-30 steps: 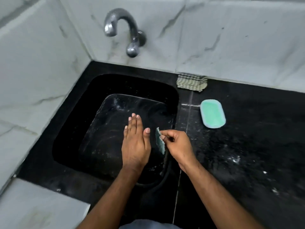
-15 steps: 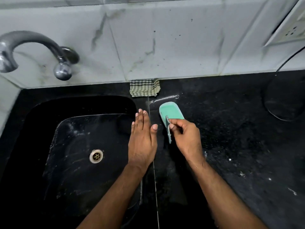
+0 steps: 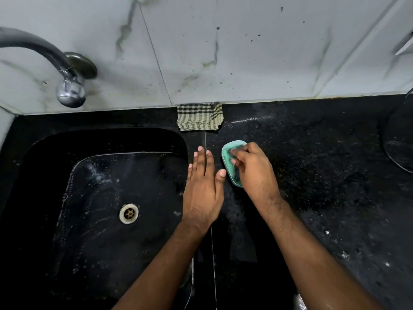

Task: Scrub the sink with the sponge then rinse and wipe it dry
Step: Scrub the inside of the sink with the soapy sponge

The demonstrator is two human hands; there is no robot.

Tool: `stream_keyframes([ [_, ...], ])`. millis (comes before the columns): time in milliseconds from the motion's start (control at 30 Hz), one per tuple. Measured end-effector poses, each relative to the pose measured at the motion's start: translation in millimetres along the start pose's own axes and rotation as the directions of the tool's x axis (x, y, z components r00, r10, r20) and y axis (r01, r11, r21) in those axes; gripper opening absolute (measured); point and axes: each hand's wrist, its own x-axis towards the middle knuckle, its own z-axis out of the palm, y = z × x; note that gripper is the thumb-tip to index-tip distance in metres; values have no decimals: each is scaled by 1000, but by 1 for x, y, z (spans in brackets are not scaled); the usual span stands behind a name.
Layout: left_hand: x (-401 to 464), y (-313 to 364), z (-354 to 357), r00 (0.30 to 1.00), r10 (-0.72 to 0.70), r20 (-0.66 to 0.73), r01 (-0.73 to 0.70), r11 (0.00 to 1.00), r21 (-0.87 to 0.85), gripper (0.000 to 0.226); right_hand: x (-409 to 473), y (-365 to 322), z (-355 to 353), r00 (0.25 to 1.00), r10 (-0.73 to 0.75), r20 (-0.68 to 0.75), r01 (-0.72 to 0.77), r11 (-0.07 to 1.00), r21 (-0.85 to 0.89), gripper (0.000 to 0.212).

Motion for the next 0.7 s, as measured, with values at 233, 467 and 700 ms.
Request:
stream_keyframes([
  [233,-4,-3,-9,1000,-12,-9,12,1000,14,78,-11,-12,-2,999,-35,-11,35,999,-42,24],
  [467,-31,-6,-47,995,-8,-101,8,1000,0,78,-33,-52,-2,991,-131,-10,131,991,3,19],
  [700,-78,-35,-89,982,-77,-174,80,997,14,77,-66,-100,14,972,-231,36,230,973,27,22],
])
